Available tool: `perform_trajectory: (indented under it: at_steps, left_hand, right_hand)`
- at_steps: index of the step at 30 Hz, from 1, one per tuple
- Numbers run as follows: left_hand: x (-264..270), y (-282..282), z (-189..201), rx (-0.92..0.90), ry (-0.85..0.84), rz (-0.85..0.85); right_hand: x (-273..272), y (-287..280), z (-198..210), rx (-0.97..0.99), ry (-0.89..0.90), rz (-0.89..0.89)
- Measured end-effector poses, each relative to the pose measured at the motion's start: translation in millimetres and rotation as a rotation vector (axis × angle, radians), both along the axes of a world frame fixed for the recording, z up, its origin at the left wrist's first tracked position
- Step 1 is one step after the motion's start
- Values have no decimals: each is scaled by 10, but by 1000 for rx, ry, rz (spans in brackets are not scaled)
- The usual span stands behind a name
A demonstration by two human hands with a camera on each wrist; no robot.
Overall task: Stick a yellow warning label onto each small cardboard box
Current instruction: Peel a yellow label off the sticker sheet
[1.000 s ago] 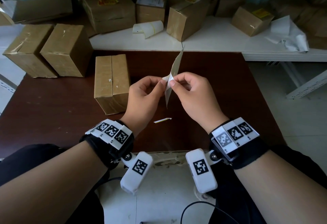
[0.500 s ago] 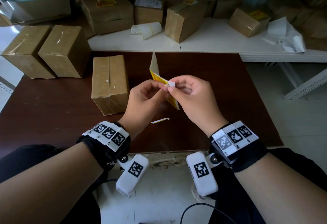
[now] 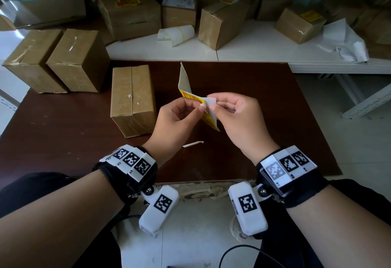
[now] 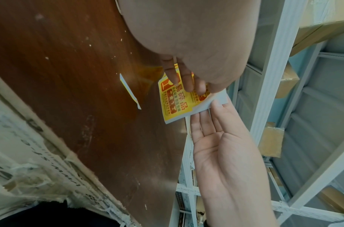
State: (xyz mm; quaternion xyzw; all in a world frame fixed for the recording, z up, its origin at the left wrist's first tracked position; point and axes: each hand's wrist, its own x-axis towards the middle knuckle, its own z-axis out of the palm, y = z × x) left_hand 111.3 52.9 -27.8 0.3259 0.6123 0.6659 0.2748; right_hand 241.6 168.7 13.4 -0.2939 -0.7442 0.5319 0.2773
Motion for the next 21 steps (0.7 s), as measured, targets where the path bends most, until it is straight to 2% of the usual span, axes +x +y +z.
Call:
perform_trajectory:
  at_steps: [14,21]
  left_hand:
    - [9,-4,11,-66,-21,11]
    - [7,-12,13,-99,44,10]
  right_hand:
    - [28,41,-29,-12,-34,-46]
    - [34,38,-18,-33,-34,-64]
